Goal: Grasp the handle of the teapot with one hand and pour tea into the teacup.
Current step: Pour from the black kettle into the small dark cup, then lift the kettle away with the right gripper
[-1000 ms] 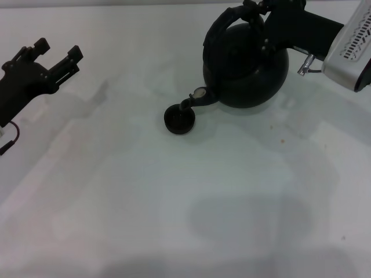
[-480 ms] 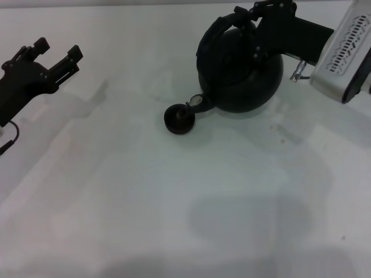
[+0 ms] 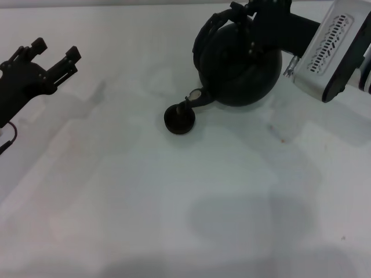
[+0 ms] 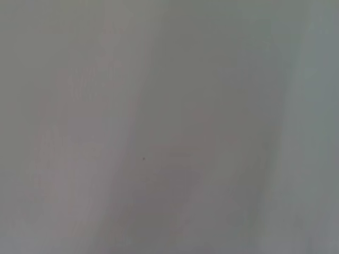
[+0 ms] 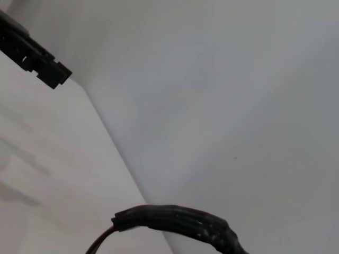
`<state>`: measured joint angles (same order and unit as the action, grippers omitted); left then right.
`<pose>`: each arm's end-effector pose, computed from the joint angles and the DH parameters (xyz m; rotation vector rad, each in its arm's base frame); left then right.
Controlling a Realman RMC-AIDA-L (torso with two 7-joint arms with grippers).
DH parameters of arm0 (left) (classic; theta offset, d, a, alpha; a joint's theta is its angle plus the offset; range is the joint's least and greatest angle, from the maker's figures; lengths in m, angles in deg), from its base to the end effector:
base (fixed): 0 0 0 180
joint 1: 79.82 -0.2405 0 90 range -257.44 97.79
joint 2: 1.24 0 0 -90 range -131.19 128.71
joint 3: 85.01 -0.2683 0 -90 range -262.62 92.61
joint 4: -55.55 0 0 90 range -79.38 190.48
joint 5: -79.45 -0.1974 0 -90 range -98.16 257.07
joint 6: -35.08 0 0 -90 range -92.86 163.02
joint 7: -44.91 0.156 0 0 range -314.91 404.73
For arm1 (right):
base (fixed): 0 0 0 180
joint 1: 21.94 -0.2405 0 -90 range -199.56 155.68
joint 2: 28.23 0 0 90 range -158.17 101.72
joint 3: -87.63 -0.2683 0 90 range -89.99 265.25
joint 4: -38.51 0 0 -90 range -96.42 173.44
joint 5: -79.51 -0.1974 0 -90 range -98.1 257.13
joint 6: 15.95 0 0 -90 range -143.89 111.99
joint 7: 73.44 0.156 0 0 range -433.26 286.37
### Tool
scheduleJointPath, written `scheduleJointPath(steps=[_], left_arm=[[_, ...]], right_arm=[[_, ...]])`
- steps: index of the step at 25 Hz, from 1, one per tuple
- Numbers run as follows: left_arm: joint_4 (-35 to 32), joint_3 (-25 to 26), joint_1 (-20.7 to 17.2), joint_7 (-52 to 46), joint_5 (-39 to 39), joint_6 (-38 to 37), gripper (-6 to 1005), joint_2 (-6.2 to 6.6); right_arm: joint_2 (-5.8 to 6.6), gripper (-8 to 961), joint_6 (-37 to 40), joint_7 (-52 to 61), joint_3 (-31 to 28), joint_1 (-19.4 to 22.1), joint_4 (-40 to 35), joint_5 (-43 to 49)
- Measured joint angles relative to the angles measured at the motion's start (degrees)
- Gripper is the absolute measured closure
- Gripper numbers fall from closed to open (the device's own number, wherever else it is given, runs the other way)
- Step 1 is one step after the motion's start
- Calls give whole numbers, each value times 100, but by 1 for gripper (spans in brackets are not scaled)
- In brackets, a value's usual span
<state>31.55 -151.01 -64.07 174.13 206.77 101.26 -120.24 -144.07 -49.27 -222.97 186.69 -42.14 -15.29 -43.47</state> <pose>-0.3248 0.3151 -0.0127 -1.9821 -0.7227 -0.8721 0.2148 0.3743 -0.0497 -2.2620 -0.2913 0.2779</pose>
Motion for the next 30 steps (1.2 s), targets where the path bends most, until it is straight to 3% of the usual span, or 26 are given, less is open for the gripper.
scheduleJointPath(steps=[30], left_arm=[[130,0,15,167,171,-7,136,9]], right_arm=[[11,847,-16,-902,169,94,-104,-130]])
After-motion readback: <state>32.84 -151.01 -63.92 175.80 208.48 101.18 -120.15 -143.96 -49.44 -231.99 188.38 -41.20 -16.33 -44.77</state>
